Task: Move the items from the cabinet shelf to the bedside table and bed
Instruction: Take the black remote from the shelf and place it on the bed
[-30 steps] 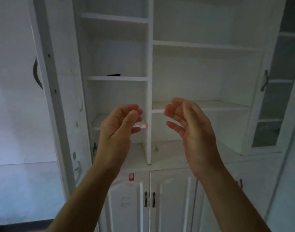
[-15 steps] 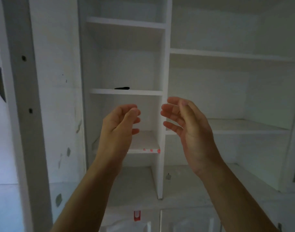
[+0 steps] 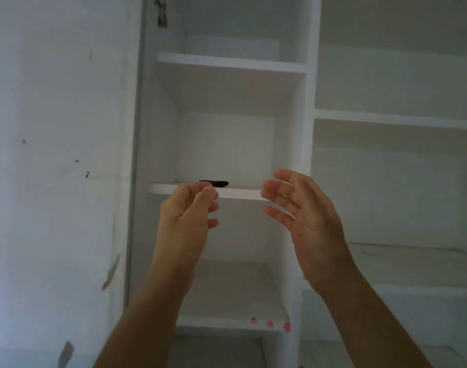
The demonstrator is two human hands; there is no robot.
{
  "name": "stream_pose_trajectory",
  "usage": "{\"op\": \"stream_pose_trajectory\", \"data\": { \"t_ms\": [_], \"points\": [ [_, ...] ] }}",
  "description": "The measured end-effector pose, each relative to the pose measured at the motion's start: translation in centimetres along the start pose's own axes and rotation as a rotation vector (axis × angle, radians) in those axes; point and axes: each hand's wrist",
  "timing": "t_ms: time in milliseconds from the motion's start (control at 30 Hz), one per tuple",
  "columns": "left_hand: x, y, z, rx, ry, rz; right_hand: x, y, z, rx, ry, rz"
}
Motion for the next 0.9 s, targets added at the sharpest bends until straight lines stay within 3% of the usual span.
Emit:
{"op": "stream_pose_trajectory", "data": {
  "t_ms": [233, 600, 900],
  "points": [
    [4.1, -1.1, 2.4, 0.075, 0.04, 0.053, 5.7, 3.2, -0.5, 0.061, -0.056, 0.036],
    [10.7, -0.5, 5.3, 0.288, 0.022, 0.069, 13.7, 3.8, 0.0, -0.109, -0.164, 0.137],
    [15.9, -2.0, 5.9, 0.329, -0.014, -0.085, 18.4, 5.9, 2.5, -0.185, -0.217, 0.233]
  ]
}}
Point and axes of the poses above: each hand's wrist, its own x-axis towards the middle knuckle, its own z-axis out of the palm, y = z × x, and after that the axes turned 1 degree about y, right-handed
